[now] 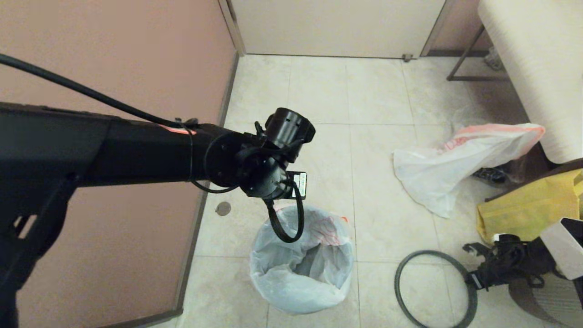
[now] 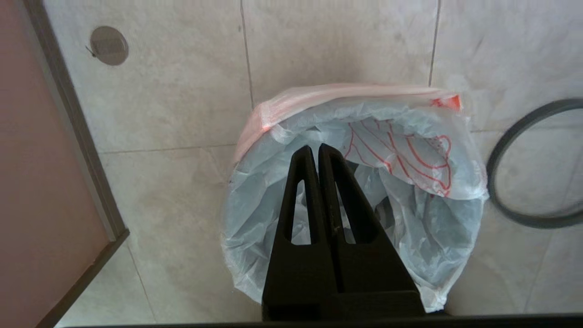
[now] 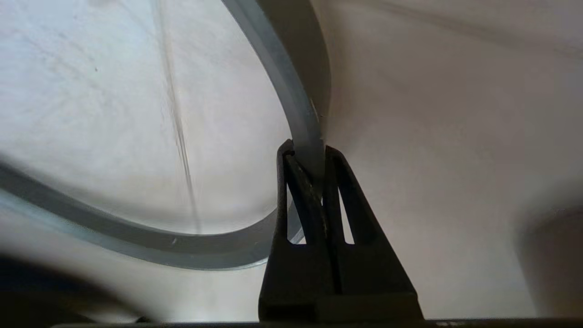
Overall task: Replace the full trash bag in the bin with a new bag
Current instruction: Place the trash can ring on the trash can
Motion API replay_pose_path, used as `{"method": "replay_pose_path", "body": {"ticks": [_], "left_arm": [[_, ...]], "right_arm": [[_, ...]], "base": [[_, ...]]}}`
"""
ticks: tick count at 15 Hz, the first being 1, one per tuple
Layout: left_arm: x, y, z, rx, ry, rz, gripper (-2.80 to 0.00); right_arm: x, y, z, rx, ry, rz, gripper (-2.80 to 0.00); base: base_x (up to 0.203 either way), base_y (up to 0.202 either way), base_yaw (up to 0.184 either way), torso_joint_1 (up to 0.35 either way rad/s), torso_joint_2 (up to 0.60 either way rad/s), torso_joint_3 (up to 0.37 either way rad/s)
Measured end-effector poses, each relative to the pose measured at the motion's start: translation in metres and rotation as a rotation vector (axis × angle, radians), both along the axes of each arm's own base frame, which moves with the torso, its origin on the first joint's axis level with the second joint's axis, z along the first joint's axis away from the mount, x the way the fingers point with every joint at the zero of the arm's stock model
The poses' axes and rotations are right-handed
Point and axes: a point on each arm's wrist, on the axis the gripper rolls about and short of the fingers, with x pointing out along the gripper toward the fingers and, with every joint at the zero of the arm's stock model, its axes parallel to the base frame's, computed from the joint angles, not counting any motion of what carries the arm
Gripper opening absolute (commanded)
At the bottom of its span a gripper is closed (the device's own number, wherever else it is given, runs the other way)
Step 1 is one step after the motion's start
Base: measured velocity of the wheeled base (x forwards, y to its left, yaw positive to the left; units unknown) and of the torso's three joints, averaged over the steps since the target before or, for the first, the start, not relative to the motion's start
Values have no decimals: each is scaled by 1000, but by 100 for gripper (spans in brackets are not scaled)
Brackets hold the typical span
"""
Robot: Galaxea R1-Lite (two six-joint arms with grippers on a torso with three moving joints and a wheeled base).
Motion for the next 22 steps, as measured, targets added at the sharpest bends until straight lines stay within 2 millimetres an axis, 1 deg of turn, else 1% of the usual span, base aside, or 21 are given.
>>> {"method": "replay_pose_path", "body": {"ticks": [2, 4, 6, 8, 10, 12, 15, 18, 20, 21, 22], "left_arm": [[-8, 3, 8, -1, 1, -8, -280], [-19, 8, 17, -8, 23, -22, -280], [-36, 8, 29, -22, 40, -60, -280], [-56, 6, 38, -37, 60, -100, -280], [-79, -1, 44, -42, 79, -155, -280], [-95, 1, 53, -56, 68, -187, -280], [-115, 10, 70, -90, 33, -219, -280], [-140, 17, 84, -113, -7, -263, -280], [-153, 21, 90, -112, -36, -271, -280], [-160, 22, 92, -111, -48, -279, -280], [-164, 24, 95, -114, -64, -277, -280]], "right_arm": [[-2, 4, 28, 41, 21, -66, -280], [-1, 4, 60, 81, 5, -184, -280], [-3, 6, 95, 112, -27, -277, -280], [-8, 9, 137, 128, -82, -343, -280], [-14, 13, 188, 132, -156, -406, -280], [-25, 20, 233, 144, -194, -447, -280], [-44, 43, 297, 180, -257, -474, -280], [-66, 82, 366, 214, -394, -437, -280], [-87, 110, 405, 244, -455, -402, -280], [-99, 125, 420, 262, -462, -379, -280], [-111, 138, 429, 279, -452, -361, -280]], "base": [[0, 0, 0, 0, 0, 0], [0, 0, 0, 0, 0, 0], [0, 0, 0, 0, 0, 0], [0, 0, 0, 0, 0, 0], [0, 0, 0, 0, 0, 0], [0, 0, 0, 0, 0, 0], [0, 0, 0, 0, 0, 0], [0, 0, 0, 0, 0, 0], [0, 0, 0, 0, 0, 0], [0, 0, 0, 0, 0, 0], [0, 0, 0, 0, 0, 0]]}}
